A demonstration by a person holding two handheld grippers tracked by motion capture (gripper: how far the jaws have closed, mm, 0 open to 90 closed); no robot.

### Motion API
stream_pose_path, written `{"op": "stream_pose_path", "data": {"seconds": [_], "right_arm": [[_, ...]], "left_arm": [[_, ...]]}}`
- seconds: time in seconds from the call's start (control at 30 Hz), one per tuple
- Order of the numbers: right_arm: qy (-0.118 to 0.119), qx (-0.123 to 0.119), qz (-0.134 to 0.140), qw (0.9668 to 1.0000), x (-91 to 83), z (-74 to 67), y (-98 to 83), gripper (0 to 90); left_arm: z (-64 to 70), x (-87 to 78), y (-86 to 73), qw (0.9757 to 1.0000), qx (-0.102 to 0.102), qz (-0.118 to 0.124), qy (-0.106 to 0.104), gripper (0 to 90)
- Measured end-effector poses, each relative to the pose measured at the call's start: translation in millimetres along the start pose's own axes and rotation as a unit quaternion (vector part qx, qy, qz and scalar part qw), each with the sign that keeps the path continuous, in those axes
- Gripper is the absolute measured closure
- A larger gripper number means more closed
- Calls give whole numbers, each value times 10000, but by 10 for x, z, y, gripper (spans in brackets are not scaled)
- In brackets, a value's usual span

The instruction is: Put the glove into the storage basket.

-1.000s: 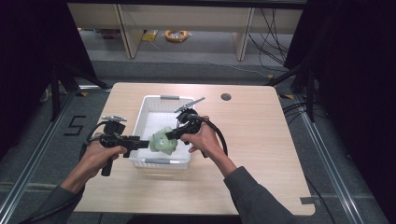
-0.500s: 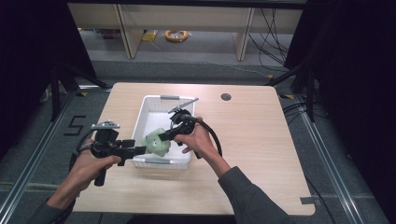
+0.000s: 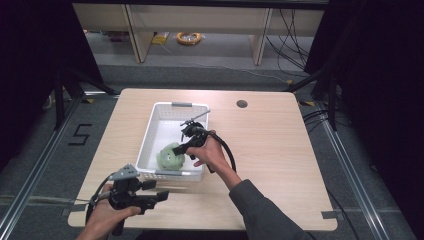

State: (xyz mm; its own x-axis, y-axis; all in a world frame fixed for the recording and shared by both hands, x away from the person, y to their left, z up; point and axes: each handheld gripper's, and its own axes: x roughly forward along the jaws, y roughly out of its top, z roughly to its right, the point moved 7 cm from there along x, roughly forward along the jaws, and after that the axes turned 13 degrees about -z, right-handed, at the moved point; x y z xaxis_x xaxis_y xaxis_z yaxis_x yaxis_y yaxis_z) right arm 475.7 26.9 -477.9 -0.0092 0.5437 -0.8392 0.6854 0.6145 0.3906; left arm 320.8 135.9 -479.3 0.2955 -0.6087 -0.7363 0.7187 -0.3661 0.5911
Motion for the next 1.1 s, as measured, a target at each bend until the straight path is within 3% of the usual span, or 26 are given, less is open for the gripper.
{"op": "stream_pose_path", "data": {"seconds": [0.2,0.27,0.33,0.4,0.47,0.6,0.73,0.83,0.97,1.1], "right_arm": [[-373,106,-154,9991,5,158,-75,784],[-341,140,-165,9992,10,164,-86,781],[-414,174,-167,9988,14,186,-94,776],[-551,137,-230,9981,18,204,-109,765],[-621,215,-307,9974,22,217,-126,755],[-872,112,-355,9955,24,250,-132,696],[-1053,132,-402,9935,14,276,-142,606],[-1204,65,-382,9920,-7,302,-134,587],[-1228,12,-301,9920,-60,273,-111,581],[-1195,-121,-173,9926,-120,243,-101,557]], "left_arm": [[103,271,-234,9998,-52,-164,-69,338],[139,324,-304,9994,62,-325,-22,338],[189,371,-340,9995,71,-314,-26,338],[212,393,-376,9990,155,-410,79,338],[229,407,-401,9986,240,-472,60,338],[252,448,-431,9980,296,-554,63,337],[248,472,-444,9979,281,-587,64,336],[251,477,-456,9977,241,-628,30,336],[242,466,-442,9978,328,-576,90,336],[217,473,-441,9980,282,-546,177,325]]}}
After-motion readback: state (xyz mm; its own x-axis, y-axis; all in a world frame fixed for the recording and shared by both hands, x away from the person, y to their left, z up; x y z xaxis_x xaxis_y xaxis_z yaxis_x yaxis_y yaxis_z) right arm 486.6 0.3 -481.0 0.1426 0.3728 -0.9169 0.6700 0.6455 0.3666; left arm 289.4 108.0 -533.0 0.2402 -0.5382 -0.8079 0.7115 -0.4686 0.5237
